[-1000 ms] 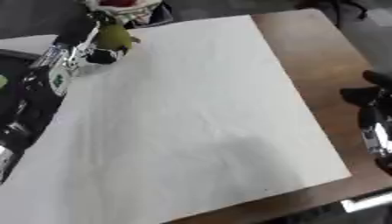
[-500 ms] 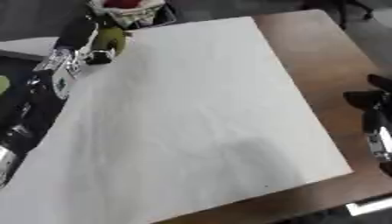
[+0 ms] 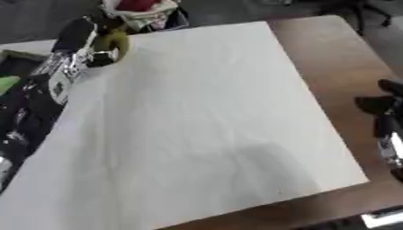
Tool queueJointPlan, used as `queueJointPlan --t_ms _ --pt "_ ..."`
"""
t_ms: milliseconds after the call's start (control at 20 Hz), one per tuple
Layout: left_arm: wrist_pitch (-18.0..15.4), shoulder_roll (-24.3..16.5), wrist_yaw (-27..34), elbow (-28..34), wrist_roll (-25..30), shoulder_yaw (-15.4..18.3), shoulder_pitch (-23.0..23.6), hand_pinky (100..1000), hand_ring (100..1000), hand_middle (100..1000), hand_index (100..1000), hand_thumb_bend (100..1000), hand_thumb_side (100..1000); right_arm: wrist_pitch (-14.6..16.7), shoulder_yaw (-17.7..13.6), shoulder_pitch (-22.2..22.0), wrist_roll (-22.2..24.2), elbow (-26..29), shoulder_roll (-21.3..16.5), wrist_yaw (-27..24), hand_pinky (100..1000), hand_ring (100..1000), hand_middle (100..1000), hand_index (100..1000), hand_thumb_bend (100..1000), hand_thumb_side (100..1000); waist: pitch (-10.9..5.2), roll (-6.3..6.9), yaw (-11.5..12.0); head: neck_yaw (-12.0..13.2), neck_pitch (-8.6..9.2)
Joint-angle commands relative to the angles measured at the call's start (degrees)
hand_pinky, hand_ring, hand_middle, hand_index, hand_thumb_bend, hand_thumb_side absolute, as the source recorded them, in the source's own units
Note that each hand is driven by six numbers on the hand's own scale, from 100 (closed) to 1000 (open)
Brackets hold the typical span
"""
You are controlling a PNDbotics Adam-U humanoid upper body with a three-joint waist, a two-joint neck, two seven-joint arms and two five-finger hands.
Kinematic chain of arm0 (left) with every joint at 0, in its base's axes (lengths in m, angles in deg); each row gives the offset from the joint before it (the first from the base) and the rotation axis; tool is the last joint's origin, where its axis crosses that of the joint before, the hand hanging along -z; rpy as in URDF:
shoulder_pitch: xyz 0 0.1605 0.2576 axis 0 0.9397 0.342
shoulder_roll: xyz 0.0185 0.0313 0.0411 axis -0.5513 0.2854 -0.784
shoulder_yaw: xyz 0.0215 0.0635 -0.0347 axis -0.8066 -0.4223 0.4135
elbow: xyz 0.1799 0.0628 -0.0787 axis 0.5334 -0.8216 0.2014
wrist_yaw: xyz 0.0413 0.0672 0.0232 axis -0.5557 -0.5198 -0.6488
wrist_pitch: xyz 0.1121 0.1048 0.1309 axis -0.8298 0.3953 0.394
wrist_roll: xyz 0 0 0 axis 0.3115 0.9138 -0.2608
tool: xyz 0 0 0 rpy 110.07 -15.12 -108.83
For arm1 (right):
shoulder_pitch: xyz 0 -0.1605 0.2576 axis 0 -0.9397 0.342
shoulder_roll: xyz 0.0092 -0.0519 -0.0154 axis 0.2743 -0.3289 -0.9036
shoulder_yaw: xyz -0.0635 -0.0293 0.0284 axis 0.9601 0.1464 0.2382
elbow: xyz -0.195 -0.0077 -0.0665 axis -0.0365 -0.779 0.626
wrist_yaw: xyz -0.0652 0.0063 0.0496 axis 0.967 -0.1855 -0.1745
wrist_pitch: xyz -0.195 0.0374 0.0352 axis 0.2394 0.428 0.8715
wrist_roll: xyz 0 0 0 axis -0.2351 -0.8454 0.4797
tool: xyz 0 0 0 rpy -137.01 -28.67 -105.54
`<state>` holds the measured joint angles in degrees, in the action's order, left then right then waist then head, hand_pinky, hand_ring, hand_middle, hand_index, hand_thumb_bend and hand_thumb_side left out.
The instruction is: Pick up objects on the table and place them in the box.
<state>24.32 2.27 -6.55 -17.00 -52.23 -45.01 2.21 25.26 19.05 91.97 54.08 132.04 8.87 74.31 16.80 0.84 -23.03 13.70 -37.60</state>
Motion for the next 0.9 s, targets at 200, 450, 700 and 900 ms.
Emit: queueJointPlan --t_ms 200,450,700,900 --pt "0.81 -6.82 10.47 13.17 3.49 -0.28 2.78 380 700 452 571 100 262 -0.12 -0.94 -0.48 -0.6 0.66 -1.42 0.61 849 803 632 902 100 470 -2.47 -0.46 2.6 -1.66 -1.24" --pt "2.42 -10.6 14.74 17.61 5.01 0.5 6.64 399 693 456 578 100 226 -0.15 -1.22 -1.01 -0.83 0.64 -1.59 0.81 850 803 634 903 100 470 -3.32 -0.72 4.62 -2.5 -1.91" --pt "3.34 -12.92 12.08 17.71 5.41 1.18 10.09 441 698 473 603 100 186 -0.21 -1.46 -1.76 -1.03 0.53 -1.72 0.96 851 804 634 903 100 470 -4.08 -0.83 6.39 -2.97 -2.42" --pt "4.52 -12.37 9.24 13.38 4.35 2.3 11.42 471 733 506 639 100 187 -0.28 -1.48 -1.97 -0.92 0.57 -1.61 1.08 852 805 635 904 100 470 -4.42 -0.78 7.15 -3.05 -2.66"
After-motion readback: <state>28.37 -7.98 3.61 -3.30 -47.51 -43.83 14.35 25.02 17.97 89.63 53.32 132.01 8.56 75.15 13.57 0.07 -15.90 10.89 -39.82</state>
